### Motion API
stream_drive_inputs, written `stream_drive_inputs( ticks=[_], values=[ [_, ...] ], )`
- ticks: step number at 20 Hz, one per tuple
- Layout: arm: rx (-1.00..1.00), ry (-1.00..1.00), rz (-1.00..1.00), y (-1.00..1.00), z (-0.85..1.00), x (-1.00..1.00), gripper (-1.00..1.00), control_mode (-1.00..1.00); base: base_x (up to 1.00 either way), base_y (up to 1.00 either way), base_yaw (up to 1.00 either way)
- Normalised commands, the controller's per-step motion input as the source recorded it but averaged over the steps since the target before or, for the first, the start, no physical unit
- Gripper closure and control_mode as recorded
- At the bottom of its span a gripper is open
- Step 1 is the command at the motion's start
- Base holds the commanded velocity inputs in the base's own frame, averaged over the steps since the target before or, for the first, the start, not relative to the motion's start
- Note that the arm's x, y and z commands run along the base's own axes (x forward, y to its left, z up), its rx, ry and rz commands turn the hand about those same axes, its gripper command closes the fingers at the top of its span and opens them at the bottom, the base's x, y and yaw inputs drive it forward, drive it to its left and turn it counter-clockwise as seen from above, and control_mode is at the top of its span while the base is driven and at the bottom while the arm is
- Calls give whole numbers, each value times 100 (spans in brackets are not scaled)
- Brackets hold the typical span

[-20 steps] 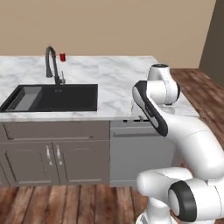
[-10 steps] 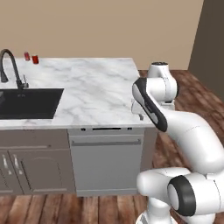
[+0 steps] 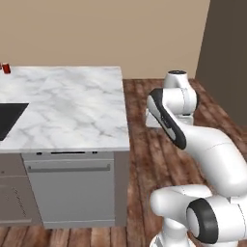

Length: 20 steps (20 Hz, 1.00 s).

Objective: Four empty soda cans are scattered around the kitchen. Gather all the cans and cluster them next to the stove for recycling.

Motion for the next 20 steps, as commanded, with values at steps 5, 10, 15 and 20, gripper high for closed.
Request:
stream_drive_inputs(
  ticks=[5,10,15,20],
  values=[
    [0,0,0,0,0,0,-100,100,36,-95,0],
    [0,0,0,0,0,0,-100,100,48,-83,1],
    [0,0,0,0,0,0,-100,100,75,-51,5],
    [0,0,0,0,0,0,-100,100,59,-49,10]
  ],
)
